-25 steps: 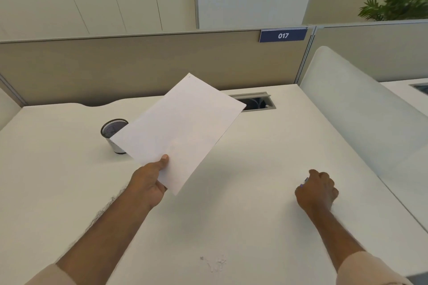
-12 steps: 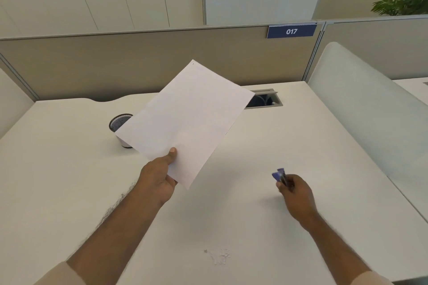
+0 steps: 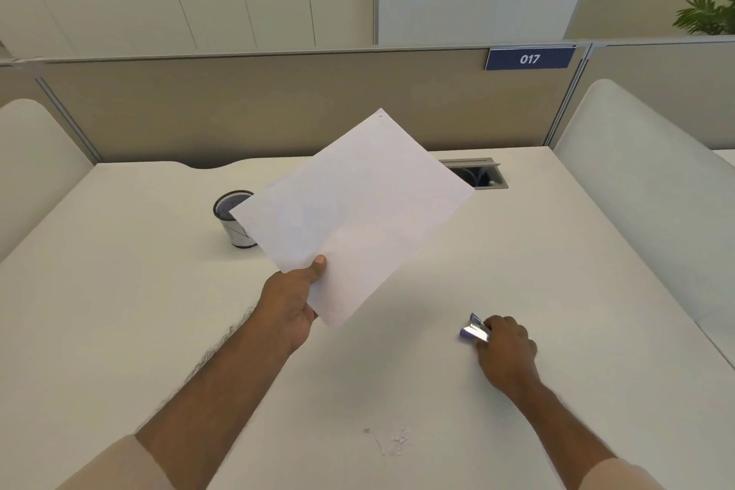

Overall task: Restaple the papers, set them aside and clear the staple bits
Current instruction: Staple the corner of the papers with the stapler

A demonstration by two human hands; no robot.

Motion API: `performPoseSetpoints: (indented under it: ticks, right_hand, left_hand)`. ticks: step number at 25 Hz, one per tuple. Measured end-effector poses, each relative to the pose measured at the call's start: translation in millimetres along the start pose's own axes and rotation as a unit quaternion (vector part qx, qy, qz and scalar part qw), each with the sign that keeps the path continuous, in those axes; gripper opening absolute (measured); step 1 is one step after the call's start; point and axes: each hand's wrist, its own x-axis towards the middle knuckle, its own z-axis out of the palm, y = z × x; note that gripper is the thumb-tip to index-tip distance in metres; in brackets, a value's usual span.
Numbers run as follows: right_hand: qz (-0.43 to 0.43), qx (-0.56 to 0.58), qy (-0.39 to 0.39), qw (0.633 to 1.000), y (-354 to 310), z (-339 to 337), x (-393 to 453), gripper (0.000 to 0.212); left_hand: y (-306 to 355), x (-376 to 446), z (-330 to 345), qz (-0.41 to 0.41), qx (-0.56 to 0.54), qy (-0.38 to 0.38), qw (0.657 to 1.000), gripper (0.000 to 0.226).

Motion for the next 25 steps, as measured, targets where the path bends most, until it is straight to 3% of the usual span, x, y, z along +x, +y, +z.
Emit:
performPoseSetpoints:
  ticks: [5, 8, 10, 11, 13, 16, 17, 19, 22, 25]
  right_hand:
    - [0.001, -0.043, 0.01, 0.999, -14, -12, -1, 0.033]
    - [-0.063, 0.087, 0.224, 0.969, -48, -57, -12, 0.038]
    - [-0.185, 0.151, 0.359, 0.902, -87, -105, -21, 0.037]
    - [-0.255, 0.165, 0.381, 0.873, -108, -130, -27, 0.041]
    - [-0.361, 0.161, 0.36, 0.845, -152, -172, -40, 0.056]
    - [-0.408, 0.101, 0.255, 0.871, -199, -203, -50, 0.086]
    - [-0.41, 0.077, 0.225, 0.881, -208, -205, -48, 0.087]
    - [-0.405, 0.063, 0.169, 0.896, -216, -203, -42, 0.065]
    - [-0.372, 0.138, 0.092, 0.913, -218, -193, -35, 0.012]
    - [-0.332, 0.223, 0.074, 0.914, -215, -186, -30, 0.013]
  left_hand:
    - [10, 4, -2, 0.033, 0.096, 0.01, 0.995, 0.026]
    - [28, 9, -1, 0.132, 0.235, 0.024, 0.963, 0.012]
    - [46, 11, 3, 0.201, 0.357, 0.027, 0.912, 0.007]
    - [55, 10, 7, 0.231, 0.423, 0.023, 0.876, 0.014]
    - [73, 4, 20, 0.281, 0.54, 0.002, 0.793, 0.023]
    - [96, -14, 42, 0.32, 0.686, -0.02, 0.653, 0.023]
    - [101, -19, 48, 0.326, 0.724, -0.023, 0.607, 0.023]
    - [107, -29, 55, 0.336, 0.777, -0.022, 0.531, 0.02]
    - [112, -37, 60, 0.333, 0.819, -0.03, 0.467, 0.012]
    - [116, -27, 45, 0.398, 0.781, -0.051, 0.479, 0.021]
